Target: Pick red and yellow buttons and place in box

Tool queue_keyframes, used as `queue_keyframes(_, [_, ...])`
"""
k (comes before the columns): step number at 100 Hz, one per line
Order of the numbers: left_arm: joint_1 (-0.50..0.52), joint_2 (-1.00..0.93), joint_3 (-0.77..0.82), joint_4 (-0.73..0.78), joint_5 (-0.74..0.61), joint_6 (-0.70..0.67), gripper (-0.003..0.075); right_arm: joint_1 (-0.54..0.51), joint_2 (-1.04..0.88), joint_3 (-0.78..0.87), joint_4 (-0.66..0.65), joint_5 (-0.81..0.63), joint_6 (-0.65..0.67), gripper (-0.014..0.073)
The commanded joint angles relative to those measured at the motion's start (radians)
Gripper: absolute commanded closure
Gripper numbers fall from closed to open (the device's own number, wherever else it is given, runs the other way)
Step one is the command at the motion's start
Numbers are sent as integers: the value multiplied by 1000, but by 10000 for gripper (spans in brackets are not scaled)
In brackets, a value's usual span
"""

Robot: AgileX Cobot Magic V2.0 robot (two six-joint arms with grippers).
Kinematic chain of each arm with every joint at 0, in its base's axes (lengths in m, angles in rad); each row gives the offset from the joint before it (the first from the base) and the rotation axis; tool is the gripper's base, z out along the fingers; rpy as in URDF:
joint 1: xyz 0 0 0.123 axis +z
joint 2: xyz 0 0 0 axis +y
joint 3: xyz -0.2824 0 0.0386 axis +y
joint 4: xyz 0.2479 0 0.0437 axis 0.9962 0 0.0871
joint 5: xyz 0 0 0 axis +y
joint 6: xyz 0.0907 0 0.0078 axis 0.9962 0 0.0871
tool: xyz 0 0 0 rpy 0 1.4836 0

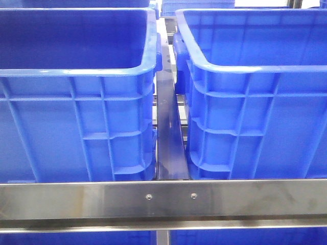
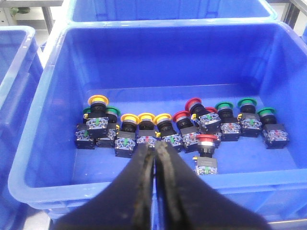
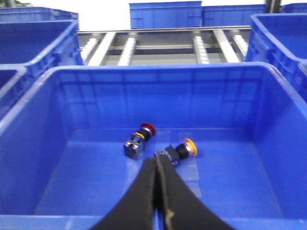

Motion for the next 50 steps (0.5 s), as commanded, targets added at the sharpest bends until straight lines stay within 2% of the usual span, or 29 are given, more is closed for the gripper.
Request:
queue_keyframes(1, [3,11,-23,4,-78,-9,739,8,-15,-1,-111,-101,116,662])
queue_keyframes(24, [3,11,-23,4,-78,-9,739,98,-98,141,-253,-269,259,662])
queue_keyframes(41, [3,11,-23,4,-78,-9,739,128,-168,237,-336,-308,329,662])
queue_keyframes(50, [3,11,-23,4,-78,-9,739,128,-206,280,-339,-319,344,662])
